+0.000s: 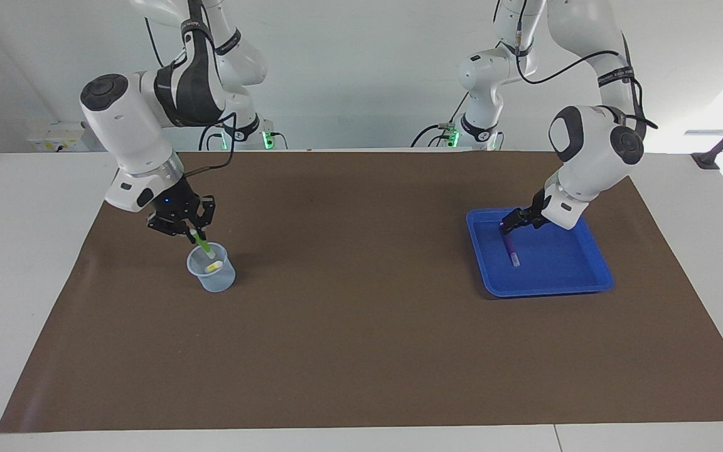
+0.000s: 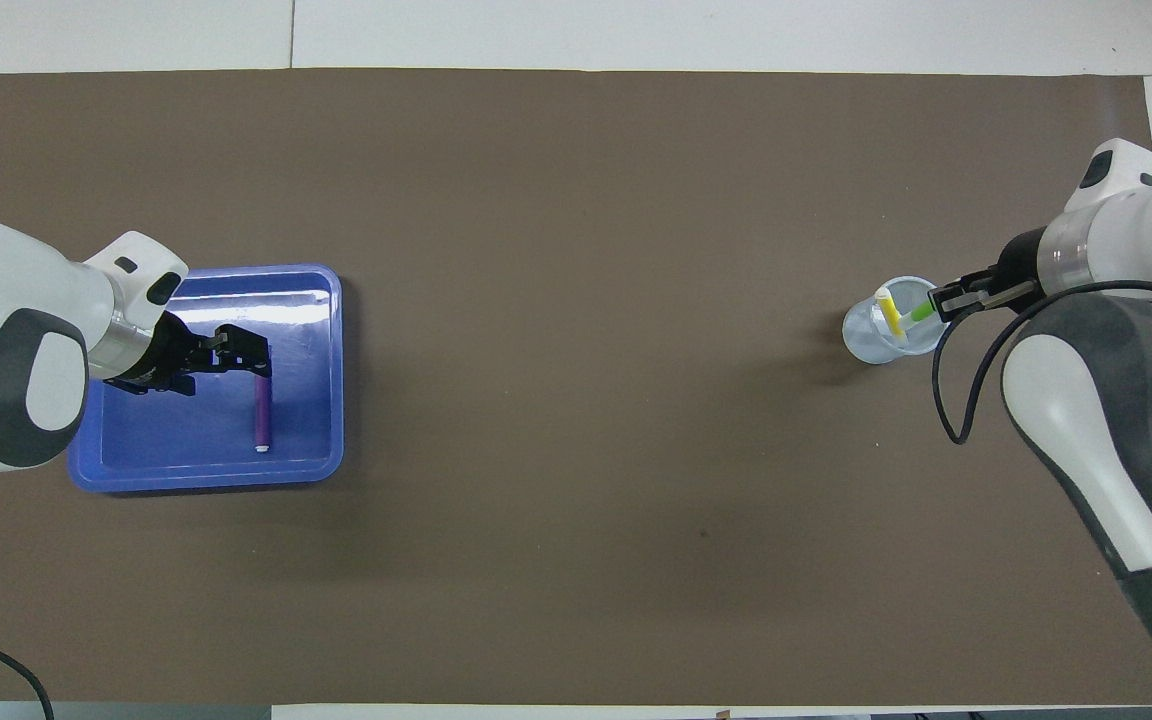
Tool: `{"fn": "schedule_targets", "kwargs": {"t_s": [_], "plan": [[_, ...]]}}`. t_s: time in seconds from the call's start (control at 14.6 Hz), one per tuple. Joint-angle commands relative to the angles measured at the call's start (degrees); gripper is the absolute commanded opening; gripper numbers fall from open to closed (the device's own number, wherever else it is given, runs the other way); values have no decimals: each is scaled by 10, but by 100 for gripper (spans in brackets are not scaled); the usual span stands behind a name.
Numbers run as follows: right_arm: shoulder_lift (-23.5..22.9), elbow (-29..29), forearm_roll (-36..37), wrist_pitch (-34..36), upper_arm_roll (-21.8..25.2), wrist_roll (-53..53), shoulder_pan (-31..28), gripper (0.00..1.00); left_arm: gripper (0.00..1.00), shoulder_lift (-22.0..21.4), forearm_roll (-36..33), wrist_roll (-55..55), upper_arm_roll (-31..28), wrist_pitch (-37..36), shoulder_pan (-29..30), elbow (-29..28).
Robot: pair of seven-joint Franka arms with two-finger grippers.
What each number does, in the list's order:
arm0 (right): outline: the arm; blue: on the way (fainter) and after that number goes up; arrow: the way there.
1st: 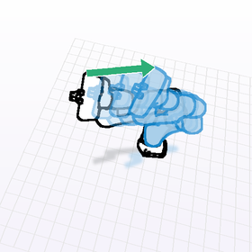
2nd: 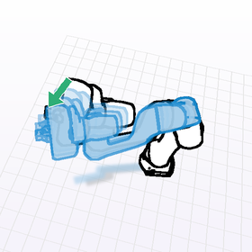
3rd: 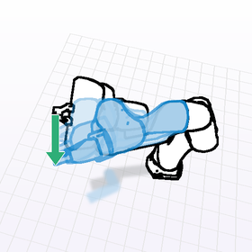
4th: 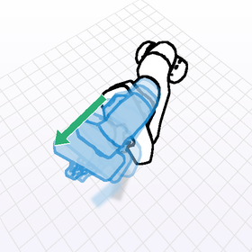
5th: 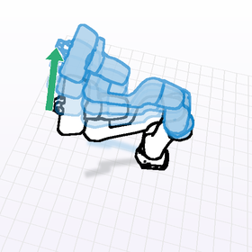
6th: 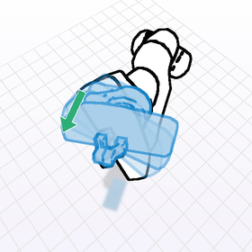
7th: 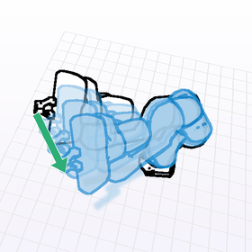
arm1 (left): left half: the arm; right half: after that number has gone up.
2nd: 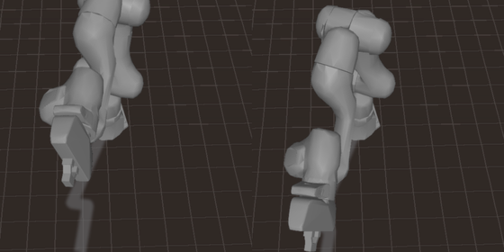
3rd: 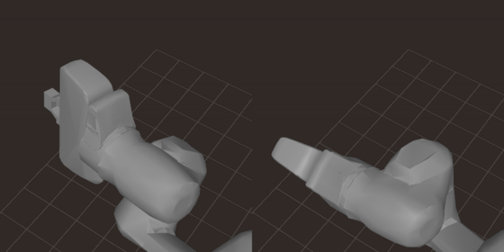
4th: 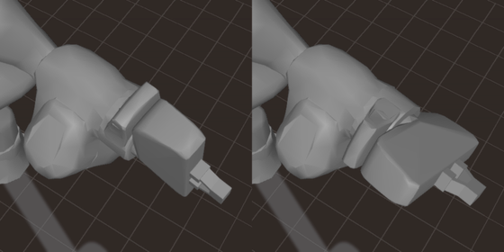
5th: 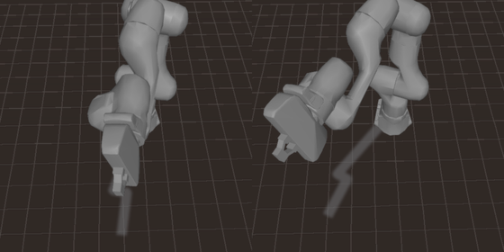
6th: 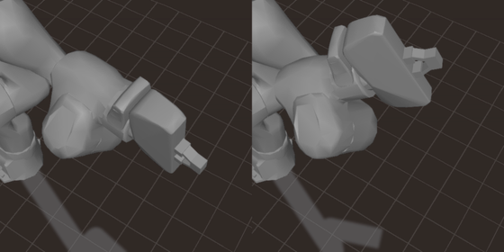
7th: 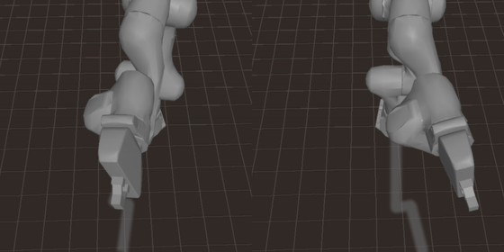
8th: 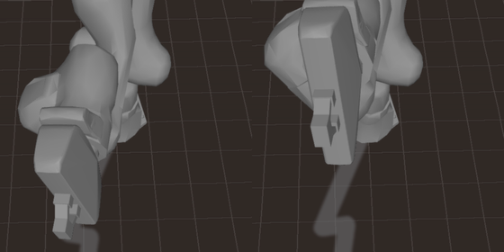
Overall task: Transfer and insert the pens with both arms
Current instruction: 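Insert the green pen into the cup with the right gripper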
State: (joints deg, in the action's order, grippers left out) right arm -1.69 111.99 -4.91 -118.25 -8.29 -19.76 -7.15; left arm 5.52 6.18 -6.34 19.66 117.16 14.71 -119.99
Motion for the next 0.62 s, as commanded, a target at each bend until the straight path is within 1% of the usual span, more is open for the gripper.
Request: {"fn": "schedule_targets", "kwargs": {"t_s": [0.0, 0.14, 0.21, 0.27, 0.34, 0.41, 0.48, 0.55], "plan": [[14, 37, 10, -31, -6, -12, -8, 0, 100, 28, -61, 37, 2, 53, -2, -12], [17, 44, 10, -37, -6, -10, -7, 0, 99, 45, -71, 43, 2, 97, -12, -27], [17, 45, 10, -37, -6, -8, -7, 6, 98, 54, -85, 44, 2, 111, -17, -29], [18, 48, 10, -37, -6, -8, -7, 21, 97, 57, -93, 44, 2, 114, -18, -29], [19, 48, 10, -37, -6, -9, -6, 37, 91, 63, -93, 44, 3, 118, -19, -29], [19, 48, 9, -37, -6, -9, -7, 63, 81, 64, -93, 45, 3, 124, -20, -30], [18, 46, 8, -34, -6, -10, -7, 82, 78, 64, -93, 45, 3, 124, -19, -31], [17, 36, 3, -24, -6, -9, -7, 100, 77, 64, -93, 46, 3, 124, -19, -33]]}}
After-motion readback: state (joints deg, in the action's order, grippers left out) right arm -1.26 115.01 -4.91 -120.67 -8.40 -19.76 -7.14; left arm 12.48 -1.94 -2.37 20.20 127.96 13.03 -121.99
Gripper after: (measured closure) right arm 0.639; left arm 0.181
